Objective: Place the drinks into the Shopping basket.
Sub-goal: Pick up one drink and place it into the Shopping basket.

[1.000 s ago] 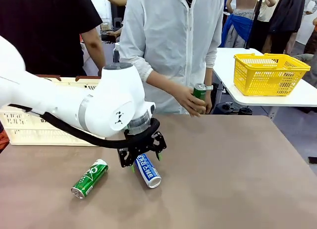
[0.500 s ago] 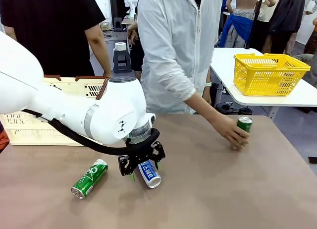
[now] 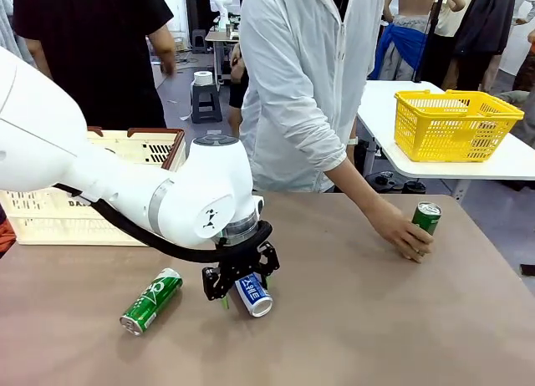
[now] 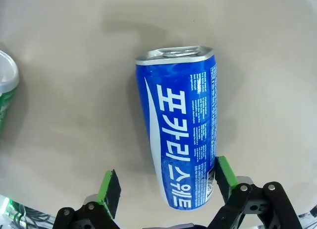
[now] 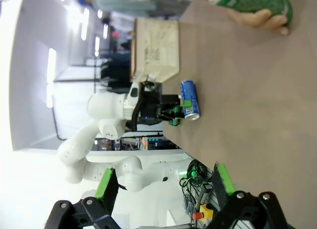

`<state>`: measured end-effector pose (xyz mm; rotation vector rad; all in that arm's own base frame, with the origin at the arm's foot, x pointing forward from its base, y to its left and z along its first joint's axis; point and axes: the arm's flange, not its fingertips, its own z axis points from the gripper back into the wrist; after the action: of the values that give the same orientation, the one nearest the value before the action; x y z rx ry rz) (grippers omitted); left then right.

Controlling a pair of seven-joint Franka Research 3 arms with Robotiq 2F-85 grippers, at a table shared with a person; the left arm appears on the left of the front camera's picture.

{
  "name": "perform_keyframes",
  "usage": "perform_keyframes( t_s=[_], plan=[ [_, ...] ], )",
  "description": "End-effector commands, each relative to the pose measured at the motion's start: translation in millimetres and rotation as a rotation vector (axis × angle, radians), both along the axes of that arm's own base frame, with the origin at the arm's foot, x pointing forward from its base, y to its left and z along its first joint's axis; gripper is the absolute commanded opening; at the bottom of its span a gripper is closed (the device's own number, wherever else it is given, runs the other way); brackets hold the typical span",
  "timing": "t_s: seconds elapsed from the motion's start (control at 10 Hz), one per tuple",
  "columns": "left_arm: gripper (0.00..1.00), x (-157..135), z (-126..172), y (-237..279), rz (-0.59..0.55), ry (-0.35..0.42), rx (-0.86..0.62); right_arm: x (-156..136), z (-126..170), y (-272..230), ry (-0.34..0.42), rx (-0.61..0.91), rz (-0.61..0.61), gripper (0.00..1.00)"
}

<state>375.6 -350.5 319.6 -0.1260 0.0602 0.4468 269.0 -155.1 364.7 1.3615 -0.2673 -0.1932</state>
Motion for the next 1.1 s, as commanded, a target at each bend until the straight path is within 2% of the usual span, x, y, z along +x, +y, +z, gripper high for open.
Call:
perform_keyframes(
  t_s=[0.0, 0.1, 0.2, 0.3, 0.4, 1.0],
  plan=[
    [1.00, 3, -6, -3, 0.023, -0.001, 0.021, -2, 5, -2, 0.024, -0.002, 0.011, 1.00],
    [1.00, 4, -7, -3, 0.023, -0.008, 0.026, -2, 5, -2, 0.024, -0.002, 0.011, 1.00],
    [0.67, 5, -8, -3, 0.021, -0.019, 0.033, -2, 5, -2, 0.024, -0.002, 0.011, 1.00],
    [0.13, 6, -11, -2, 0.021, -0.021, 0.042, -2, 5, -2, 0.024, -0.002, 0.011, 1.00],
    [0.00, 6, -13, -2, 0.019, -0.018, 0.051, -2, 5, -2, 0.024, -0.002, 0.011, 1.00],
    [0.00, 5, -13, 2, -0.015, -0.009, 0.049, -2, 5, -2, 0.024, -0.002, 0.011, 1.00]
  ],
)
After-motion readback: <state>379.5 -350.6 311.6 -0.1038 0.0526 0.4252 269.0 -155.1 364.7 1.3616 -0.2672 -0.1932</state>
